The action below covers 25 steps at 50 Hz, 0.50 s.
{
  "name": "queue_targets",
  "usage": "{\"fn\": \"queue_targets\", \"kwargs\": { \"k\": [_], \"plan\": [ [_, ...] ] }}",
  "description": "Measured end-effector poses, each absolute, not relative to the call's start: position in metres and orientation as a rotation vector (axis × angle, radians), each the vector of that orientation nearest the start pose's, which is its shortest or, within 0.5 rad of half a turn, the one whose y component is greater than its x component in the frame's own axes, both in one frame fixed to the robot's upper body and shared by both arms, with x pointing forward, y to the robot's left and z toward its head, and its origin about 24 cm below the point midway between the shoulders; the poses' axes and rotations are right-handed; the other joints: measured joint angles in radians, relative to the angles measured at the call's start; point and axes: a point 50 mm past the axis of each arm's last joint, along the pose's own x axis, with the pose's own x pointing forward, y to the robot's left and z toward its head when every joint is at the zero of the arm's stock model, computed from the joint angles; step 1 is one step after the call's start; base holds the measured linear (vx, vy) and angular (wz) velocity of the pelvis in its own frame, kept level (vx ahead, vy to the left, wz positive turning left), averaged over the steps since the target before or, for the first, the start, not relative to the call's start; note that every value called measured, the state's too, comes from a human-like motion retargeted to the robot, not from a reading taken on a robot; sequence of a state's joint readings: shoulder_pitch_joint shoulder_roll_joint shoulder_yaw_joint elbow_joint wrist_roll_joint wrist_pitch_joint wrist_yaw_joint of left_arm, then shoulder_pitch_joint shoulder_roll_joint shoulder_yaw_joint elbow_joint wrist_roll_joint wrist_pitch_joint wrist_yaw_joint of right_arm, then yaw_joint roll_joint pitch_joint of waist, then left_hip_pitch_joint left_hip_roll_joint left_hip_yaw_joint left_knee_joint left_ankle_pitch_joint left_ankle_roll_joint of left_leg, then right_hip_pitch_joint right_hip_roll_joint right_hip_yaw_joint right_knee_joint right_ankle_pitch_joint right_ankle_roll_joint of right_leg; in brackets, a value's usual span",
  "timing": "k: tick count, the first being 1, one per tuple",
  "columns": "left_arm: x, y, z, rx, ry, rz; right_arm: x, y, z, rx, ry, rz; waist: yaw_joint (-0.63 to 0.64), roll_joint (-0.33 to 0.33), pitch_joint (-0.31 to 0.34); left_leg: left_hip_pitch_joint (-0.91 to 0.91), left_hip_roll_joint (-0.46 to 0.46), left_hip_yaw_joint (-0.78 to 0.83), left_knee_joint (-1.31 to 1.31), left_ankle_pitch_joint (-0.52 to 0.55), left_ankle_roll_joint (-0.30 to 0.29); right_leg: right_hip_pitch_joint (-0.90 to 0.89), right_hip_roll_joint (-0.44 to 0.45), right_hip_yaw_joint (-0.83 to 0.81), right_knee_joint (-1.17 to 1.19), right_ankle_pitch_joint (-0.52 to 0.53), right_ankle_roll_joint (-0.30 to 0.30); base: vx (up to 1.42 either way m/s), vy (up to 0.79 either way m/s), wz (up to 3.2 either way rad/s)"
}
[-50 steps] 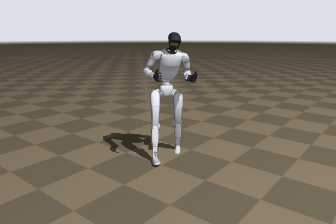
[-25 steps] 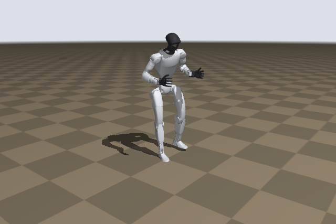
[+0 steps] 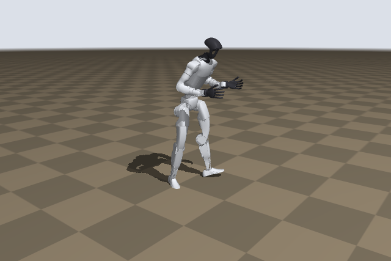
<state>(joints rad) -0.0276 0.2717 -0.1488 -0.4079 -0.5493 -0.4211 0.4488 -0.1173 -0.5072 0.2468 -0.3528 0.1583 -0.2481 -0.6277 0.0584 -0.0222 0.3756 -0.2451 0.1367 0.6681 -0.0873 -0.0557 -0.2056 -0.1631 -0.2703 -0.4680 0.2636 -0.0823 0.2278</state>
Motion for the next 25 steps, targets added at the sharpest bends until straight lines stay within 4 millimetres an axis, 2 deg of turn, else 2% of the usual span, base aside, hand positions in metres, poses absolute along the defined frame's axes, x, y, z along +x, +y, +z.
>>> {"fn": "queue_targets", "kwargs": {
  "k": [2, 5, 11, 15, 20, 25],
  "plan": [
    [0.224, 0.182, 0.158, -0.453, -0.653, 0.200, 0.240, -0.166, 0.165, -0.060, -0.662, -0.179, 0.011, -0.009, -0.014, 0.013, 0.016, 0.056, 0.000, 0.013, -0.005, 0.007, 0.002, -0.010, 0.024, -0.002, -0.014, 0.30, 0.22, 0.32],
    [0.221, 0.189, 0.151, -0.482, -0.630, 0.254, 0.241, -0.161, 0.165, -0.039, -0.657, -0.153, 0.033, -0.030, -0.028, 0.038, 0.033, 0.086, 0.000, 0.045, 0.001, 0.019, 0.002, -0.010, 0.062, 0.010, -0.046, 0.31, 0.27, 0.13],
    [0.217, 0.199, 0.143, -0.483, -0.604, 0.326, 0.240, -0.151, 0.157, -0.002, -0.616, -0.107, 0.091, -0.058, -0.034, 0.092, 0.034, 0.031, 0.000, 0.045, 0.041, -0.021, -0.053, 0.003, 0.274, 0.114, -0.129, 0.30, 0.33, 0.14],
    [0.217, 0.200, 0.143, -0.447, -0.603, 0.328, 0.238, -0.148, 0.152, 0.022, -0.588, -0.093, 0.106, -0.067, -0.037, 0.118, 0.006, -0.030, 0.000, 0.012, 0.057, -0.072, -0.092, 0.027, 0.421, 0.158, -0.145, 0.28, 0.32, 0.72],
    [0.217, 0.197, 0.144, -0.421, -0.606, 0.305, 0.237, -0.145, 0.149, 0.037, -0.575, -0.077, 0.093, -0.062, -0.051, 0.132, -0.027, -0.143, 0.000, -0.009, 0.046, -0.104, -0.031, 0.109, 0.415, 0.105, -0.138, 0.27, 0.25, 1.19],
    [0.217, 0.194, 0.142, -0.417, -0.602, 0.296, 0.237, -0.138, 0.151, 0.035, -0.582, -0.039, 0.083, -0.062, -0.065, 0.140, -0.064, -0.257, 0.000, -0.024, 0.043, -0.137, 0.055, 0.176, 0.276, 0.080, -0.158, 0.26, 0.16, 1.22]
  ]
}}
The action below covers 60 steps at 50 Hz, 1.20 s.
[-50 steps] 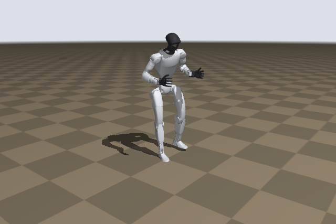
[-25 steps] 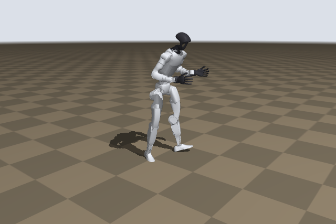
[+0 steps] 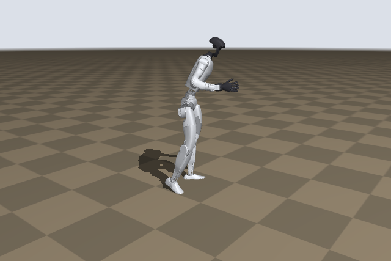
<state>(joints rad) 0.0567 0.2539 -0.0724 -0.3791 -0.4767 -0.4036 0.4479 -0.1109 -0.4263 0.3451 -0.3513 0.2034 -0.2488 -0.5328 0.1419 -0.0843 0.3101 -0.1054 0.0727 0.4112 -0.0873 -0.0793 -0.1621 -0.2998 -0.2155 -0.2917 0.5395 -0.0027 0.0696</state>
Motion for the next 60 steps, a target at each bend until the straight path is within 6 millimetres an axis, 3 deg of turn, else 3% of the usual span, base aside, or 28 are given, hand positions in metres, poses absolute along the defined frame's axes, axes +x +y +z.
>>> {"fn": "queue_targets", "kwargs": {
  "k": [4, 8, 10, 12, 13, 15, 17, 19, 25, 31, 34, 40, 45, 48, 52, 57, 60],
  "plan": [
    [0.217, 0.194, 0.141, -0.419, -0.600, 0.295, 0.239, -0.132, 0.154, 0.041, -0.592, -0.009, -0.009, -0.013, 0.009, 0.021, -0.042, -0.088, 0.000, -0.014, 0.012, -0.019, 0.058, 0.046, -0.160, 0.026, 0.014, 0.27, 0.09, 1.23],
    [0.216, 0.192, 0.138, -0.421, -0.585, 0.292, 0.239, -0.129, 0.152, 0.066, -0.580, 0.002, -0.024, -0.025, 0.021, 0.063, -0.091, -0.180, 0.001, -0.030, 0.018, -0.019, 0.092, 0.072, -0.338, 0.079, 0.067, 0.31, 0.05, 1.33],
    [0.216, 0.191, 0.136, -0.395, -0.582, 0.279, 0.244, -0.130, 0.149, -0.207, -0.615, 0.031, -0.033, -0.032, 0.032, 0.091, -0.116, -0.227, 0.004, -0.041, 0.020, -0.018, 0.099, 0.084, -0.413, 0.104, 0.110, 0.33, 0.03, 1.34],
    [0.214, 0.190, 0.135, -0.412, -0.579, 0.282, 0.237, -0.127, 0.150, 0.087, -0.566, 0.006, -0.043, -0.029, 0.045, 0.122, -0.131, -0.274, 0.008, -0.051, 0.011, -0.018, 0.107, 0.097, -0.476, 0.123, 0.144, 0.35, 0.01, 1.34],
    [0.213, 0.189, 0.134, -0.408, -0.576, 0.280, 0.236, -0.128, 0.148, 0.095, -0.560, 0.006, -0.048, -0.028, 0.049, 0.137, -0.138, -0.297, 0.011, -0.056, 0.008, -0.020, 0.109, 0.107, -0.501, 0.128, 0.164, 0.36, -0.03, 1.40],
    [0.208, 0.190, 0.132, -0.371, -0.580, 0.271, 0.233, -0.129, 0.147, 0.126, -0.553, 0.009, -0.072, -0.012, 0.056, 0.135, -0.117, -0.346, 0.111, -0.124, -0.051, -0.012, 0.127, 0.113, -0.545, 0.121, 0.192, 0.38, -0.11, 1.46],
    [0.210, 0.190, 0.133, -0.370, -0.582, 0.272, 0.234, -0.130, 0.147, 0.131, -0.551, 0.007, -0.069, 0.004, 0.060, 0.145, -0.097, -0.379, 0.136, -0.146, -0.072, -0.028, 0.160, 0.147, -0.575, 0.103, 0.192, 0.39, -0.21, 0.96],
    [0.214, 0.190, 0.134, -0.394, -0.578, 0.277, 0.237, -0.130, 0.148, 0.112, -0.550, -0.003, -0.055, 0.011, 0.067, 0.193, -0.103, -0.406, 0.066, -0.113, -0.039, -0.043, 0.174, 0.198, -0.599, 0.079, 0.192, 0.40, -0.18, 0.76],
    [0.213, 0.191, 0.133, -0.381, -0.569, 0.270, 0.237, -0.135, 0.150, 0.091, -0.561, -0.026, -0.059, 0.080, 0.073, 0.258, -0.080, -0.478, 0.072, -0.140, -0.061, 0.002, 0.188, 0.239, -0.613, -0.022, 0.192, 0.43, -0.12, 0.94],
    [0.219, 0.187, 0.135, -0.407, -0.570, 0.251, 0.244, -0.141, 0.161, 0.051, -0.612, -0.057, -0.068, 0.146, 0.073, 0.249, -0.069, -0.540, 0.109, -0.147, -0.071, 0.032, 0.179, 0.156, -0.623, 0.052, 0.192, 0.38, -0.22, 0.74],
    [0.219, 0.187, 0.133, -0.372, -0.561, 0.226, 0.245, -0.148, 0.166, 0.029, -0.642, -0.063, -0.094, 0.175, 0.070, 0.176, -0.081, -0.566, 0.264, -0.171, -0.089, 0.017, 0.152, 0.111, -0.561, 0.062, 0.192, 0.35, -0.16, 0.73],
    [0.218, 0.187, 0.132, -0.352, -0.538, 0.206, 0.245, -0.157, 0.169, -0.022, -0.660, -0.102, -0.141, 0.192, 0.060, 0.027, -0.069, -0.421, 0.543, -0.164, -0.084, 0.030, 0.104, 0.082, -0.513, 0.065, 0.192, 0.34, -0.11, 0.65],
    [0.215, 0.184, 0.131, -0.344, -0.524, 0.170, 0.242, -0.163, 0.165, -0.038, -0.648, -0.124, -0.163, 0.189, 0.036, -0.087, -0.003, -0.181, 0.693, -0.232, 0.008, 0.045, 0.066, 0.056, -0.497, 0.051, 0.192, 0.31, -0.05, 0.54],
    [0.213, 0.181, 0.131, -0.354, -0.519, 0.148, 0.240, -0.166, 0.162, -0.059, -0.637, -0.133, -0.163, 0.183, 0.024, -0.120, -0.018, -0.126, 0.641, -0.248, 0.045, 0.058, 0.039, 0.044, -0.488, 0.035, 0.192, 0.30, 0.01, 0.40],
    [0.211, 0.178, 0.131, -0.375, -0.515, 0.136, 0.238, -0.172, 0.159, -0.109, -0.627, -0.143, -0.160, 0.166, 0.024, -0.122, -0.089, -0.136, 0.427, -0.173, 0.061, 0.086, -0.008, 0.026, -0.459, -0.004, 0.192, 0.30, 0.05, 0.37],
    [0.208, 0.178, 0.129, -0.457, -0.507, 0.165, 0.236, -0.176, 0.158, -0.167, -0.626, -0.154, -0.141, 0.169, 0.050, -0.103, -0.109, -0.141, 0.160, -0.036, 0.041, 0.138, -0.025, 0.000, -0.399, -0.070, 0.183, 0.29, 0.05, 0.19],
    [0.208, 0.181, 0.129, -0.400, -0.518, 0.176, 0.237, -0.176, 0.160, -0.177, -0.639, -0.143, -0.118, 0.180, 0.061, -0.119, -0.079, -0.120, 0.056, 0.040, 0.008, 0.161, -0.008, -0.005, -0.369, -0.099, 0.160, 0.29, 0.02, -0.05]
  ]
}}
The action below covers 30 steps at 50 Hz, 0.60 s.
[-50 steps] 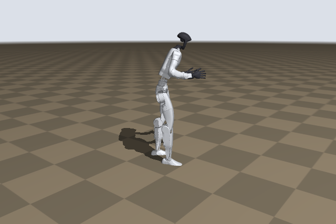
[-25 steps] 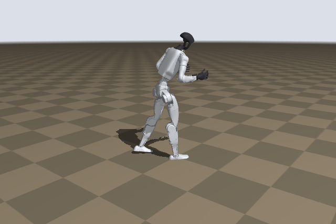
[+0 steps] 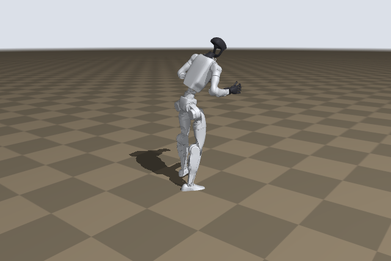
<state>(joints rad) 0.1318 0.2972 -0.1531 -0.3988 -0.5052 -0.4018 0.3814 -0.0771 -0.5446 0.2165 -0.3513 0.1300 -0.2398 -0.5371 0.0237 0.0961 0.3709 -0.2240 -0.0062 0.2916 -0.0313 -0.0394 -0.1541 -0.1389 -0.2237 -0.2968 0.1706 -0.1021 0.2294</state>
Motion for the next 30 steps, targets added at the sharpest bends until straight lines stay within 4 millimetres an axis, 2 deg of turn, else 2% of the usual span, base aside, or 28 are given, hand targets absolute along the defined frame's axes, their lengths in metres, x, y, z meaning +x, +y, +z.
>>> {"fn": "queue_targets", "kwargs": {
  "k": [3, 7, 12, 15, 18, 20, 22, 25, 28, 30],
  "plan": [
    [0.207, 0.185, 0.128, -0.404, -0.521, 0.201, 0.238, -0.174, 0.162, -0.158, -0.649, -0.131, 0.022, 0.000, 0.004, -0.031, 0.032, 0.032, -0.049, 0.041, -0.031, 0.017, 0.006, -0.002, 0.036, -0.027, -0.021, 0.32, 0.06, -0.08],
    [0.206, 0.194, 0.132, -0.407, -0.551, 0.226, 0.239, -0.168, 0.167, -0.112, -0.673, -0.107, 0.050, -0.019, 0.008, -0.077, 0.072, 0.096, -0.056, 0.019, -0.060, 0.031, 0.001, 0.000, 0.089, -0.061, -0.033, 0.36, 0.10, -0.15],
    [0.199, 0.198, 0.130, -0.396, -0.546, 0.249, 0.236, -0.159, 0.161, -0.059, -0.650, -0.083, 0.077, -0.047, -0.033, -0.068, 0.121, 0.200, -0.056, -0.035, -0.099, 0.082, 0.009, 0.004, 0.094, -0.075, -0.031, 0.43, 0.16, -0.25],
    [0.198, 0.200, 0.131, -0.393, -0.553, 0.256, 0.235, -0.152, 0.158, -0.041, -0.633, -0.067, 0.090, -0.075, -0.053, -0.046, 0.136, 0.261, -0.056, 0.002, -0.097, 0.117, 0.015, 0.018, 0.083, -0.068, -0.033, 0.45, 0.22, -0.29],
    [0.209, 0.201, 0.138, -0.403, -0.578, 0.270, 0.241, -0.146, 0.160, -0.012, -0.629, -0.055, 0.093, -0.107, -0.059, -0.031, 0.137, 0.262, -0.056, 0.053, -0.073, 0.136, 0.017, 0.044, 0.068, -0.033, -0.050, 0.43, 0.26, -0.20],
    [0.212, 0.199, 0.141, -0.487, -0.585, 0.290, 0.242, -0.142, 0.158, 0.014, -0.615, -0.057, 0.094, -0.125, -0.060, -0.008, 0.140, 0.256, -0.056, 0.067, -0.054, 0.140, 0.015, 0.060, 0.104, -0.001, -0.068, 0.43, 0.29, -0.15],
    [0.217, 0.200, 0.145, -0.390, -0.604, 0.275, 0.242, -0.139, 0.158, 0.027, -0.614, -0.044, 0.092, -0.142, -0.057, 0.016, 0.140, 0.243, -0.056, 0.065, -0.033, 0.115, 0.010, 0.075, 0.188, 0.035, -0.095, 0.41, 0.30, -0.06],
    [0.222, 0.198, 0.150, -0.367, -0.620, 0.270, 0.242, -0.135, 0.157, 0.061, -0.607, -0.039, 0.091, -0.167, -0.059, 0.043, 0.135, 0.227, -0.056, 0.040, -0.001, 0.041, -0.003, 0.091, 0.356, 0.081, -0.118, 0.38, 0.29, 0.01],
    [0.221, 0.197, 0.150, -0.336, -0.616, 0.249, 0.239, -0.133, 0.153, 0.070, -0.593, -0.032, 0.079, -0.190, -0.080, 0.040, 0.141, 0.218, 0.002, -0.021, 0.012, -0.045, -0.015, 0.081, 0.511, 0.095, -0.110, 0.37, 0.25, 0.21],
    [0.225, 0.197, 0.154, -0.322, -0.625, 0.241, 0.241, -0.132, 0.156, 0.085, -0.602, -0.030, 0.083, -0.193, -0.064, 0.082, 0.128, 0.207, -0.056, -0.007, 0.022, -0.074, 0.002, 0.086, 0.526, 0.079, -0.134, 0.32, 0.23, 0.12]
  ]
}}
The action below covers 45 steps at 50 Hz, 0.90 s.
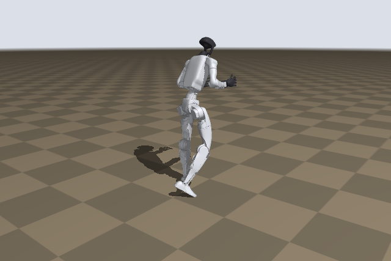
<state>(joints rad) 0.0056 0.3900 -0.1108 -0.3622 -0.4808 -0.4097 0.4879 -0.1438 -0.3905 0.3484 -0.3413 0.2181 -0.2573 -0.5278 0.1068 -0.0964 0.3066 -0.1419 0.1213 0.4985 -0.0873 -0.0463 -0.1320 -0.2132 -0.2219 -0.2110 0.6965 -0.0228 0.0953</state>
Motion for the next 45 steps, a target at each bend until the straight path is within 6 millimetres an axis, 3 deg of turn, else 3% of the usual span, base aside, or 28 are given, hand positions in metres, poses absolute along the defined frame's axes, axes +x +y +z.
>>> {"fn": "queue_targets", "kwargs": {
  "k": [8, 12, 17, 20, 22, 23, 33, 40, 45],
  "plan": [
    [0.217, 0.197, 0.145, -0.252, -0.592, 0.211, 0.236, -0.134, 0.156, 0.044, -0.619, -0.013, -0.043, -0.018, 0.011, 0.012, -0.009, -0.060, 0.144, -0.114, 0.020, -0.041, 0.041, -0.091, -0.206, -0.029, 0.031, 0.31, 0.17, 0.48],
    [0.217, 0.198, 0.137, -0.211, -0.540, 0.225, 0.237, -0.136, 0.156, 0.029, -0.616, -0.029, -0.074, -0.042, 0.033, 0.025, -0.053, -0.098, 0.191, -0.145, 0.035, -0.050, 0.066, -0.048, -0.420, 0.022, 0.089, 0.30, 0.09, 0.71],
    [0.217, 0.196, 0.143, -0.172, -0.588, 0.201, 0.238, -0.138, 0.155, 0.054, -0.610, -0.053, -0.094, -0.057, 0.069, 0.049, -0.069, -0.134, 0.264, -0.188, 0.018, -0.070, 0.108, 0.035, -0.635, 0.100, 0.167, 0.31, -0.05, 0.59],
    [0.221, 0.195, 0.146, -0.151, -0.605, 0.190, 0.240, -0.138, 0.157, 0.070, -0.612, -0.058, -0.087, -0.046, 0.087, 0.055, -0.034, -0.148, 0.320, -0.214, -0.008, -0.104, 0.156, 0.041, -0.696, 0.126, 0.167, 0.31, -0.20, 0.24],
    [0.228, 0.193, 0.143, -0.189, -0.550, 0.226, 0.245, -0.137, 0.157, 0.019, -0.599, -0.071, -0.076, -0.046, 0.100, 0.134, -0.074, -0.161, 0.168, -0.147, 0.006, -0.114, 0.161, 0.050, -0.767, 0.170, 0.167, 0.32, -0.11, 0.16],
    [0.226, 0.192, 0.149, -0.190, -0.602, 0.201, 0.244, -0.137, 0.157, 0.028, -0.607, -0.070, -0.074, -0.044, 0.105, 0.149, -0.074, -0.163, 0.164, -0.145, 0.001, -0.120, 0.164, 0.043, -0.775, 0.170, 0.167, 0.34, -0.10, 0.25],
    [0.227, 0.189, 0.154, -0.196, -0.622, 0.164, 0.241, -0.147, 0.152, 0.030, -0.586, -0.114, -0.069, -0.003, 0.094, 0.202, -0.069, -0.216, 0.270, -0.214, -0.042, -0.135, 0.155, -0.044, -0.784, 0.030, 0.167, 0.41, -0.12, 0.41],
    [0.235, 0.175, 0.159, -0.215, -0.652, 0.144, 0.243, -0.162, 0.151, 0.035, -0.576, -0.177, -0.085, 0.046, 0.091, 0.195, -0.077, -0.331, 0.346, -0.166, -0.041, -0.089, 0.115, -0.131, -0.784, 0.201, 0.167, 0.43, -0.29, 0.64],
    [0.229, 0.174, 0.149, -0.244, -0.596, 0.132, 0.240, -0.168, 0.146, 0.033, -0.554, -0.203, -0.080, 0.080, 0.058, 0.103, -0.035, -0.335, 0.573, -0.143, -0.017, -0.060, 0.104, -0.115, -0.736, 0.172, 0.167, 0.44, -0.15, 0.18]
  ]
}}
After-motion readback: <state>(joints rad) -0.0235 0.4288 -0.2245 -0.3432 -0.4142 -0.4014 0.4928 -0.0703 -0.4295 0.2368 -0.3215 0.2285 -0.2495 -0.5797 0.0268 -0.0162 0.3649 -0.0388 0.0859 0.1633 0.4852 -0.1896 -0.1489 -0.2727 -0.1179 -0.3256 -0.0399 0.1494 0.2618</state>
